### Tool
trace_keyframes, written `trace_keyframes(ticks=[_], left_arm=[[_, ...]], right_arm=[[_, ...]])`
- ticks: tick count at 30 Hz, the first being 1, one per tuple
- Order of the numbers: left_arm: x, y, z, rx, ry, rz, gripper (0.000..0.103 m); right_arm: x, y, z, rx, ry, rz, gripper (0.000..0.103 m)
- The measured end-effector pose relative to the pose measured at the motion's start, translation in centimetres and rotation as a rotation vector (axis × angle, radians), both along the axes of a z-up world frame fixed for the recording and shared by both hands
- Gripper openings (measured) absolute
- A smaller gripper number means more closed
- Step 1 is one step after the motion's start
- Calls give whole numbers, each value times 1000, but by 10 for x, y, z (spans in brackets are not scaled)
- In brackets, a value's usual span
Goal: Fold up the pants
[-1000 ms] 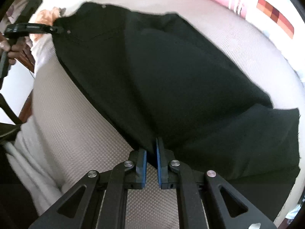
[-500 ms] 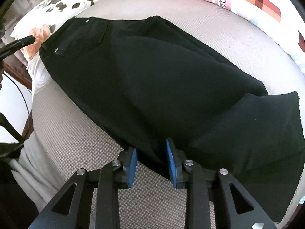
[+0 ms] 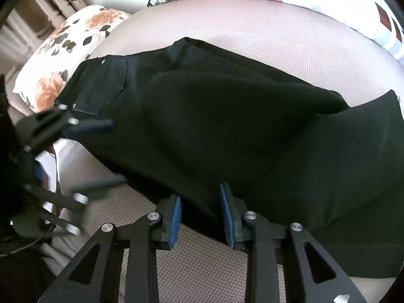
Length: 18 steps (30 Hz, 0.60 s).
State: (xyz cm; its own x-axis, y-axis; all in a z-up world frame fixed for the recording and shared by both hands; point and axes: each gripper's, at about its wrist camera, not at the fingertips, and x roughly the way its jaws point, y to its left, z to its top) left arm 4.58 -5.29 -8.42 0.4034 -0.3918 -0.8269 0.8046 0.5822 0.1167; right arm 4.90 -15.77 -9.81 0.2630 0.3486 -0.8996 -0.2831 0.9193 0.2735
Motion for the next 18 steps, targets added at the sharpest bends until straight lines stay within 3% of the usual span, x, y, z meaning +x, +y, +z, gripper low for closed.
trace_keyframes(ticks=[3, 5, 7, 12, 18], left_arm=[[4, -19, -12, 28, -22, -18, 51], [10, -35, -20, 32, -13, -32, 20], [12, -42, -26, 27, 29, -5, 14], [19, -38, -22, -38, 97, 52, 11], [26, -26, -19, -117, 168, 138, 11]], right_arm=[[0, -2, 0, 10, -2, -1, 27], [1, -4, 1, 19, 3, -2, 27], [-2, -19, 7, 49, 7, -11, 27], [-3, -73, 26, 132, -38, -115, 43], [4, -206, 0, 251, -12, -497, 44]])
